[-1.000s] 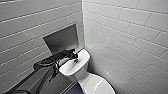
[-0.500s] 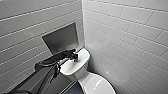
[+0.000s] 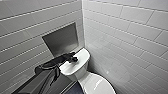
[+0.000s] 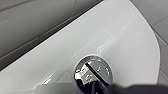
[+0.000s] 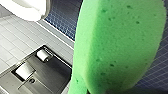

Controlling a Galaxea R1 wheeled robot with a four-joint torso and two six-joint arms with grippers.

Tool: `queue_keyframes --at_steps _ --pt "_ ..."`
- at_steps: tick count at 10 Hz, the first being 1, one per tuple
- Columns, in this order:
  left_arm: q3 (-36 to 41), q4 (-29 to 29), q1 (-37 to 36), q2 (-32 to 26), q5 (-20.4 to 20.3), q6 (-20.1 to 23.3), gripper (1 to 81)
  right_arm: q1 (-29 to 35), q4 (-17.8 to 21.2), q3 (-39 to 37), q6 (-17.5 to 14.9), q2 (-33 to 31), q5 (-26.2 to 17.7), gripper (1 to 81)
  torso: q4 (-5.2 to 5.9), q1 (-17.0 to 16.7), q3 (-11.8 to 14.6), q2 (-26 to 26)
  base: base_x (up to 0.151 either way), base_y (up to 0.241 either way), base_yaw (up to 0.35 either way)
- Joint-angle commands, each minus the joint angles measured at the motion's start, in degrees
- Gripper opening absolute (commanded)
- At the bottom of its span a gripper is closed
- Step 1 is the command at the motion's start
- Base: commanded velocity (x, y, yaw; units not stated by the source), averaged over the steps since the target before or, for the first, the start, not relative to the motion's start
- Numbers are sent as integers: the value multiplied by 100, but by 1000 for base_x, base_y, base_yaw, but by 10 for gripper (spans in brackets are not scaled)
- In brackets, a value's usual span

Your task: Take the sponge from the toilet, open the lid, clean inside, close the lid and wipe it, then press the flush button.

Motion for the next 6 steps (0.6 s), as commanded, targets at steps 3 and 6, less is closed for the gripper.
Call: queue_keyframes --at_steps 3,6 --pt "-41 385 -505 174 -152 21 10 -353 -102 150 -13 150 -538 10 0 0 0 0 0 0 0" --pt "-59 562 -452 306 -434 21 10 -370 -75 150 -13 150 -538 10 0 -2 2 0 0 0 0"
